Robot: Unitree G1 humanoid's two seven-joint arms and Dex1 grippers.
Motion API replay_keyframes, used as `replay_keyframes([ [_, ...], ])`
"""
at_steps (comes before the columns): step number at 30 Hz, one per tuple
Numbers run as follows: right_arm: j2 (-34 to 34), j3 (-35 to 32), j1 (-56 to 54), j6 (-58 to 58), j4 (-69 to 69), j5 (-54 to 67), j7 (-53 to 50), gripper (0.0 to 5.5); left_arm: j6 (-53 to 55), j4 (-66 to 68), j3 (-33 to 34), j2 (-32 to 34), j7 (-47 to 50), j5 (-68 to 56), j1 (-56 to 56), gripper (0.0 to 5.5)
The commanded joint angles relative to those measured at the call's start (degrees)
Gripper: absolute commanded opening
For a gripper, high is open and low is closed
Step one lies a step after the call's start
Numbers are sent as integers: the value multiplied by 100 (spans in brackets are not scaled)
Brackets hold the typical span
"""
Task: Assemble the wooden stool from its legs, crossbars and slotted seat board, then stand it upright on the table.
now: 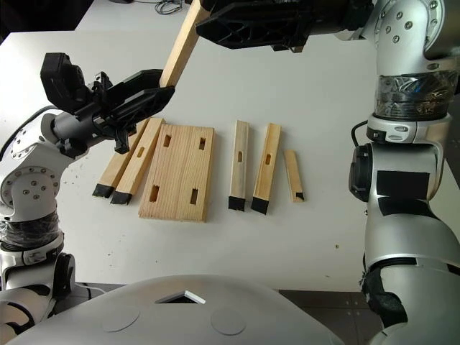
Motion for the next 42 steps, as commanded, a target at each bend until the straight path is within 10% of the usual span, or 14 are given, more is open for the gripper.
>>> replay_keyframes([
  [1, 58, -38, 112, -65, -145, 82, -49, 352, 126, -110, -78, 99, 10, -92, -80, 131],
  [15, 75, 61, 266, -172, -101, 22, -136, 135, 119, -99, -145, 129, -1, 35, 17, 131],
  [27, 100, -60, 352, 9, -160, 95, -499, 133, 118, 105, -255, 149, 181, 315, -42, 131],
  [33, 125, -90, 579, -325, -205, -56, -672, 133, 242, 216, -245, 151, 333, 337, -24, 244],
  [42, -901, 211, 1558, -2712, 373, -1722, -237, 132, -349, -312, -236, -127, 888, 1055, 1397, 247],
])
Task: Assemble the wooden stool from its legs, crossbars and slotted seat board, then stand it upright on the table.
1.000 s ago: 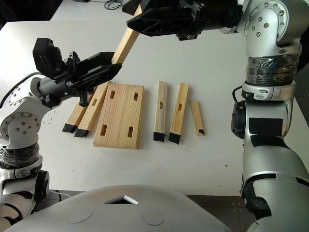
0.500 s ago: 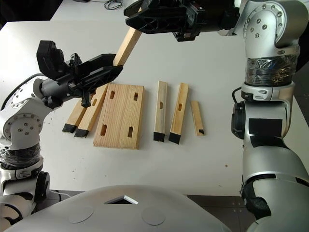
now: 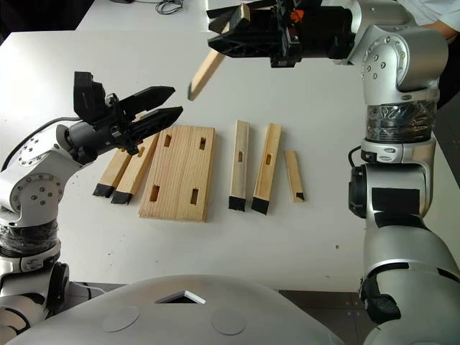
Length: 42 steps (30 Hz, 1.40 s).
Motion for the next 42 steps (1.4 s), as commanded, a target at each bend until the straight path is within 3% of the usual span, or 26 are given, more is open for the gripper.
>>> replay_keyframes([
  [1, -581, 54, 596, -841, 251, -585, 243, 132, -352, -350, -2, -467, 727, 408, 815, 247],
  [7, -1131, 169, 1632, -1573, -146, -1081, 490, 132, -1021, 271, -128, -2478, 3816, 1794, 205, 247],
  [13, -1150, 182, 2361, -1774, -449, -1286, 204, 132, -1715, 2025, -535, -3605, 5288, 3113, -1175, 247],
  [19, -1074, 229, 2893, -1748, -828, -1375, -187, 132, -2325, 2564, -1128, -4049, 6009, 4149, -1195, 247],
  [23, -1002, 268, 2941, -1713, -888, -1423, -385, 132, -2534, 2603, -1761, -3963, 5919, 4617, -1018, 247],
  [42, -1177, 784, 3104, -1391, -1025, -1686, -375, 132, -2681, 2806, -1715, -4081, 5990, 4159, -1033, 247],
])
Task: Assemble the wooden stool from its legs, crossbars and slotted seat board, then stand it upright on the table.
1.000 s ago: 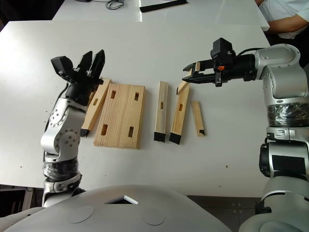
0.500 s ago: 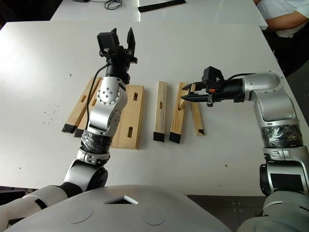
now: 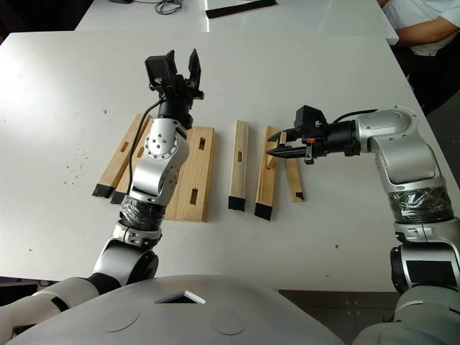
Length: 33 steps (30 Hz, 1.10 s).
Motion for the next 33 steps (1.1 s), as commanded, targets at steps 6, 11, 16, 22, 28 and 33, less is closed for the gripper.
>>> replay_keyframes([
  [6, -2, 365, 593, -258, 482, -416, -237, 132, 38, -14, -197, -494, -99, -148, 368, 247],
  [11, 15, 428, 773, -309, 593, -430, -335, 132, 75, -139, -241, -437, -178, -219, 405, 247],
  [16, 108, 528, 631, -295, 814, -584, -563, 132, 115, -163, -261, -383, -268, -268, 369, 247],
  [22, 225, -59, 253, -114, 661, 208, -418, 212, 69, -100, -160, -388, -257, -304, 335, 247],
  [28, 73, -440, 18, 457, 227, 523, -410, 288, -1, -124, -45, -362, -277, -354, 383, 247],
  [33, -419, -774, 291, 595, -363, 824, 48, 288, 12, -197, -48, -279, -365, -365, 434, 247],
])
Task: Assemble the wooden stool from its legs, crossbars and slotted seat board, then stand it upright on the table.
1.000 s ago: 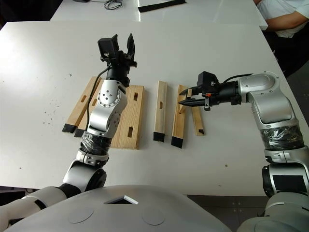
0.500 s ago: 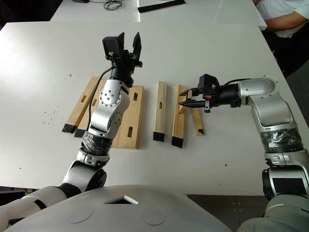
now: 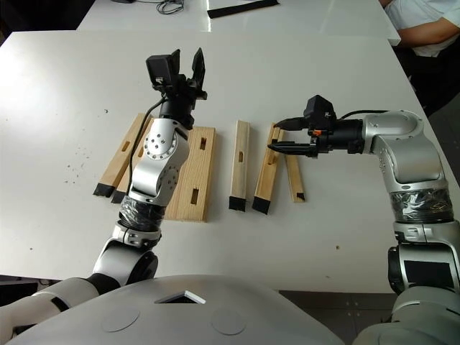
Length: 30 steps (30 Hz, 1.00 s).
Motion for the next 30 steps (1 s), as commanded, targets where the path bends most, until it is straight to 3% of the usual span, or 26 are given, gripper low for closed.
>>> replay_keyframes([
  [1, -430, -342, 114, 43, -377, 275, 337, 288, 14, -90, -17, -283, -86, -20, 411, 247],
  [4, -344, -593, -155, 210, -543, 593, 259, 288, 38, -106, 7, -237, -159, -38, 404, 247],
  [8, 491, -996, -745, 1006, -1047, 1661, -678, 288, 16, -61, 48, -205, -216, -35, 361, 247],
  [17, 1491, -315, 120, 487, -1237, 878, -1987, 288, -6, 260, 124, -202, -448, -70, 157, 247],
  [25, 1983, -1048, -1153, 1018, -1513, 2136, -2518, 288, -41, 335, 221, -231, -505, -52, 130, 247],
  [27, 1995, -954, -1034, 969, -1531, 2075, -2551, 288, -47, 359, 216, -249, -529, -57, 120, 247],
  [30, 1717, -298, -299, 539, -1295, 1205, -2352, 288, -47, 400, 174, -279, -594, -73, 100, 247],
])
